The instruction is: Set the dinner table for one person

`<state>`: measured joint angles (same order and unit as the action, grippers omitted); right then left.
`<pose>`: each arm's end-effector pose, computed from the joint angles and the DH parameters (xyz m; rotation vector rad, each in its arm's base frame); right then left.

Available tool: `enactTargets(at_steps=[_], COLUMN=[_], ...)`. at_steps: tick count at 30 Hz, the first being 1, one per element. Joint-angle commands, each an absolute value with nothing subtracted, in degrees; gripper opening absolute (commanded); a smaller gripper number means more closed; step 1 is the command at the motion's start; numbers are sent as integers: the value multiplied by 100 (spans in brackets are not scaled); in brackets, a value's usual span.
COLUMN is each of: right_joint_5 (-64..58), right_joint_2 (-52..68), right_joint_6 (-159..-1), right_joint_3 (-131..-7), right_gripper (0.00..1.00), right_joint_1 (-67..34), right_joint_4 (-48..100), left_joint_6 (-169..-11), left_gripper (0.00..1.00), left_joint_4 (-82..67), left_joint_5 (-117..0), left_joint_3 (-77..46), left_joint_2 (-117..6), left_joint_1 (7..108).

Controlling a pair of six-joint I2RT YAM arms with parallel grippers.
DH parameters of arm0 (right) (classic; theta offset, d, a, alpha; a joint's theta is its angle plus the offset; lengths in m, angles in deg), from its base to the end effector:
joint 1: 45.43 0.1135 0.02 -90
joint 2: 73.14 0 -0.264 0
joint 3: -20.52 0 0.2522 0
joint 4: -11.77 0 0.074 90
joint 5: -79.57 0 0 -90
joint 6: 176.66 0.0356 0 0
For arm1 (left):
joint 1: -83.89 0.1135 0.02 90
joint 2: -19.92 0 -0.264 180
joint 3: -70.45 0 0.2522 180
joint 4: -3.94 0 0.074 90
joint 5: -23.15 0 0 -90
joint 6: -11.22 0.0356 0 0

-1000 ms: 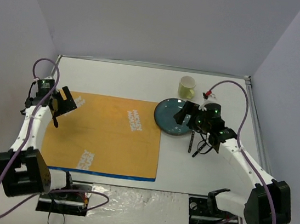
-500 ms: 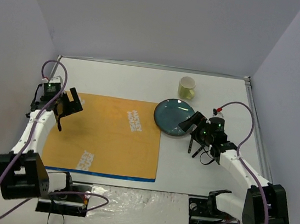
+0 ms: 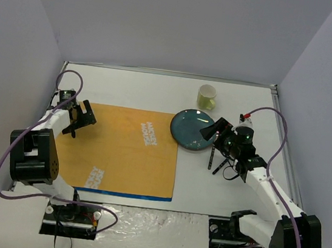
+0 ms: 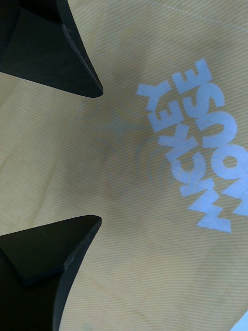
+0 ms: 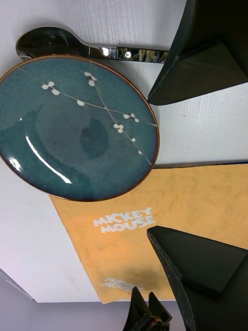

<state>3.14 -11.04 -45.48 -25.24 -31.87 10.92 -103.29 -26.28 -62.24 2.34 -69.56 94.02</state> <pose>0.2344 0.0651 0.2469 0.2895 1.9053 0.8739 0.3160 0.0536 0.1998 -0.7047 2.3764 -0.2070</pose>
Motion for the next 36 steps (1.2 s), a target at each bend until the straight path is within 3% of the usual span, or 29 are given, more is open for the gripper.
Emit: enactTargets(at_steps=[1, 36], right_joint_5=[274, 337], right_joint_2=[-1267, -850], right_joint_6=[-4631, -4440], right_joint_3=[-2457, -2236], right_gripper=[100, 100], right_joint_1=[-3146, -3155], right_joint_4=[830, 133], left_joint_6=[-10441, -10755], left_gripper=[95, 95], left_joint_4=[-2292, -3138], left_joint_5=[-6330, -6739], left_joint_3=[78, 420], left_joint_2=[-7093, -6911], left_joint_1=[9426, 9435])
